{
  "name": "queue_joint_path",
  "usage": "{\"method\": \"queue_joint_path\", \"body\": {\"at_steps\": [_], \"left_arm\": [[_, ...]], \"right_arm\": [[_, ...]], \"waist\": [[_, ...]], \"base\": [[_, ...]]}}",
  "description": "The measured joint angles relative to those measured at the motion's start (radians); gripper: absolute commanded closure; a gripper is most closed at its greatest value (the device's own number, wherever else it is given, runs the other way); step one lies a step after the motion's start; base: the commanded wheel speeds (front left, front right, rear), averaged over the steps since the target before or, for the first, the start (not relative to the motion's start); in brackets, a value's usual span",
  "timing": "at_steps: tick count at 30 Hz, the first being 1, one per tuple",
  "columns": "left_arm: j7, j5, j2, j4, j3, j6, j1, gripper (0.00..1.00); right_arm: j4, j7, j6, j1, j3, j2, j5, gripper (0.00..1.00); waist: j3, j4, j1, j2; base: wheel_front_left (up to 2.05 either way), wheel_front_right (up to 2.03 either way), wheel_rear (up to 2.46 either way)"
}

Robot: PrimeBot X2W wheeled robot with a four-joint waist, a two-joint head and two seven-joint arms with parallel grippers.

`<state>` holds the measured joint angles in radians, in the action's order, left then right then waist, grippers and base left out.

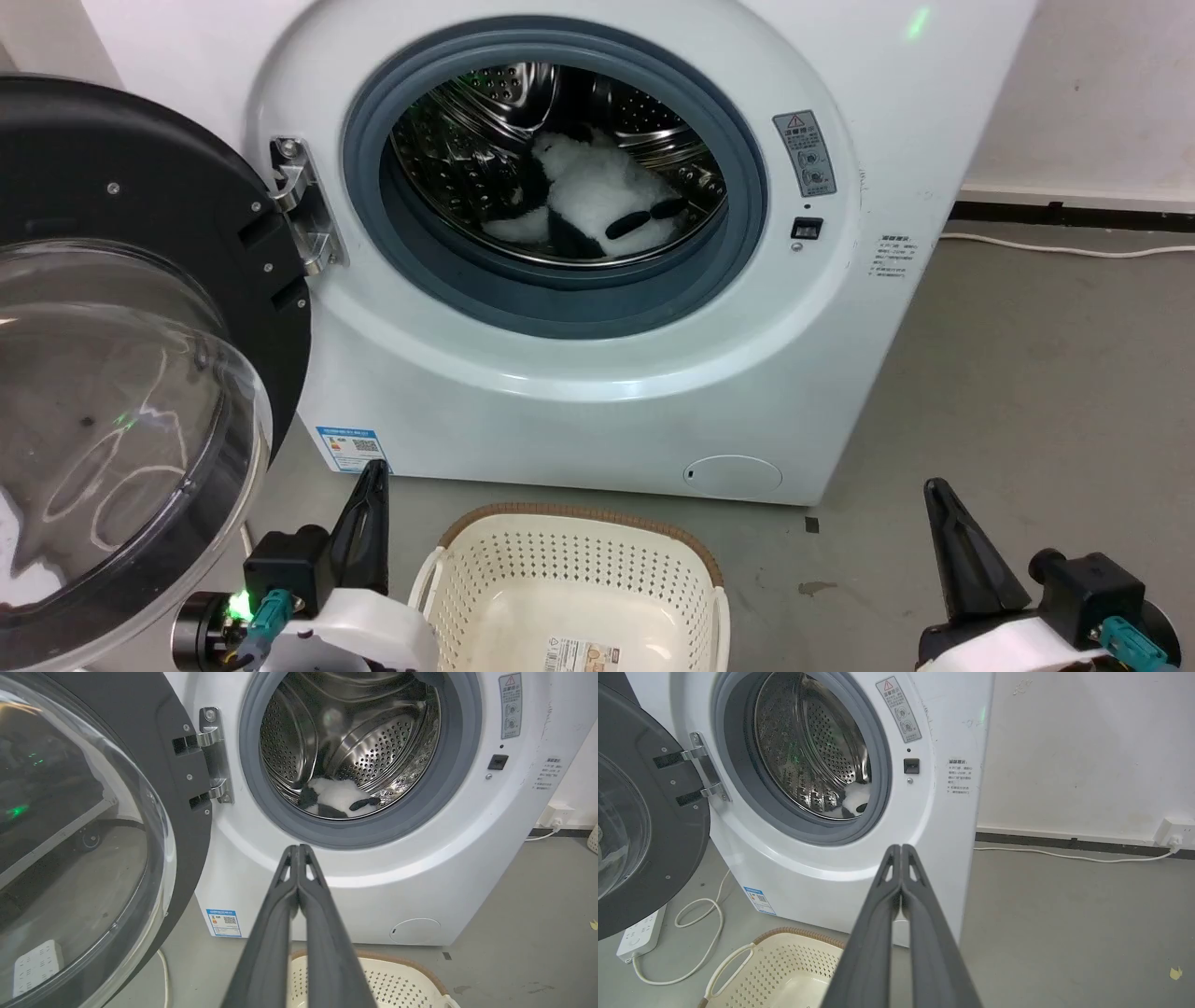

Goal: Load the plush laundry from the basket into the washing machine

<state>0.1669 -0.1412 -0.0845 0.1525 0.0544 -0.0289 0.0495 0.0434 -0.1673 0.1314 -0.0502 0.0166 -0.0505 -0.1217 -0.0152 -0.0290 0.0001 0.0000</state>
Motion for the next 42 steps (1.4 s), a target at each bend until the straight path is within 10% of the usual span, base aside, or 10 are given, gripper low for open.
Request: {"method": "queue_joint_path", "body": {"at_steps": [42], "left_arm": [[-0.089,0.074,0.014,-0.08,-0.027,0.01,-0.019,1.0]], "right_arm": [[-0.02,0.089,0.0,0.02,-0.007,0.0,0.061,1.0]], "waist": [[0.008,0.016,-0.0002,0.0]], "base": [[0.0,0.0,0.0]]}}
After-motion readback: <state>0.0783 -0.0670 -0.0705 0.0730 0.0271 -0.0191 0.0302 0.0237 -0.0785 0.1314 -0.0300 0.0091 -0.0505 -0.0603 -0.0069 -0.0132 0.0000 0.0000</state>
